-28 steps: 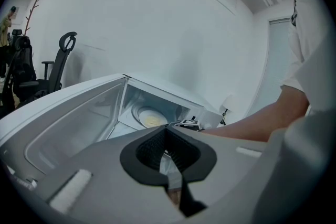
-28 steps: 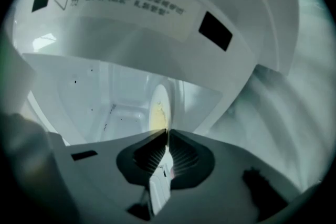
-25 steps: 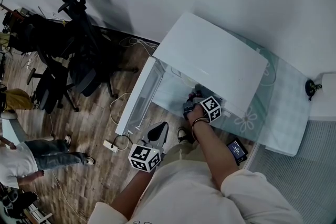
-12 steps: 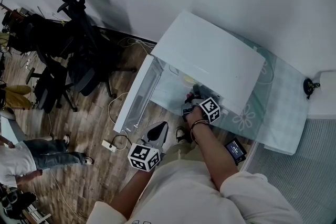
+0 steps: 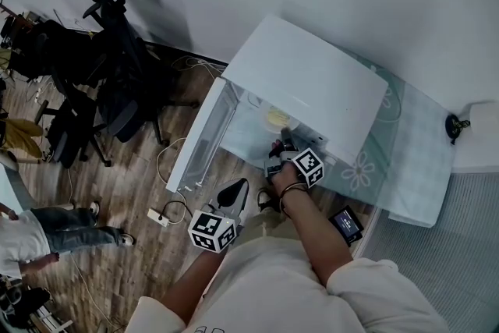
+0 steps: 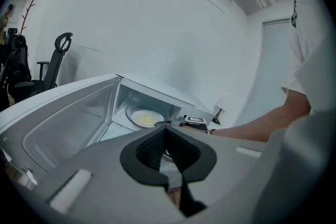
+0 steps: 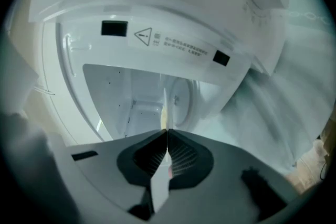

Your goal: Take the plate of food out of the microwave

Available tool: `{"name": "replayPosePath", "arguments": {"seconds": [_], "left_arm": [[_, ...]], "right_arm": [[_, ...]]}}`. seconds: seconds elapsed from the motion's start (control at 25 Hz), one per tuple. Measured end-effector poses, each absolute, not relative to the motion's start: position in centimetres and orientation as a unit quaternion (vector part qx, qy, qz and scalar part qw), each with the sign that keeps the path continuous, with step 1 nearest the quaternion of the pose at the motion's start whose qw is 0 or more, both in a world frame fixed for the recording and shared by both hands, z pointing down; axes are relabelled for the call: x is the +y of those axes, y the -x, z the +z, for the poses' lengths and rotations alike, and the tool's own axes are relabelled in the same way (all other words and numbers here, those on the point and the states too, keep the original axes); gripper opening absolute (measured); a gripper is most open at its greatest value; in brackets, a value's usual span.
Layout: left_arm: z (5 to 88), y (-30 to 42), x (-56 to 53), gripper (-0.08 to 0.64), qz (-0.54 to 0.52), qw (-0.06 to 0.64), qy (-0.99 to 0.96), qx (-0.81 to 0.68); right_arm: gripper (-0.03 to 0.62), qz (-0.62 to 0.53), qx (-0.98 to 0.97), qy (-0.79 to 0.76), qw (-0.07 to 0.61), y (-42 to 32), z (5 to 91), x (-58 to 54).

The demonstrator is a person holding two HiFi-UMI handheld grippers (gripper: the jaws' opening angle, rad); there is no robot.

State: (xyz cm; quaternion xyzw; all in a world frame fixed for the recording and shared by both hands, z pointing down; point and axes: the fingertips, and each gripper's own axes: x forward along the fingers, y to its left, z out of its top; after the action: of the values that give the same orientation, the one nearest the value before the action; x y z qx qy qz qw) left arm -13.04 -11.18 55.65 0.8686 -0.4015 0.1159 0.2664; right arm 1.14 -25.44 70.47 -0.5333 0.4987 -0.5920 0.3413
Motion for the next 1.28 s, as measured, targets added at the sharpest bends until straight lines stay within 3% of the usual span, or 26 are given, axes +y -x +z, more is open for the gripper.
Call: {"name": "replayPosePath", "arguments": {"seconds": [0.64, 1.28], "left_arm": [[55.3, 12.1, -10.5, 0.002, 0.105, 0.264, -0.871, -0.401], [53.4, 12.8, -9.6, 0.002, 0.099, 0.229, -0.869, -0.428]], "right_arm": [[0.018, -0.609, 0.56, 0.451, 0.334, 0.4, 63.5, -19.7], [0.018, -0.661, 0.631, 0.332, 0.235, -0.4, 53.2, -9.1]]}}
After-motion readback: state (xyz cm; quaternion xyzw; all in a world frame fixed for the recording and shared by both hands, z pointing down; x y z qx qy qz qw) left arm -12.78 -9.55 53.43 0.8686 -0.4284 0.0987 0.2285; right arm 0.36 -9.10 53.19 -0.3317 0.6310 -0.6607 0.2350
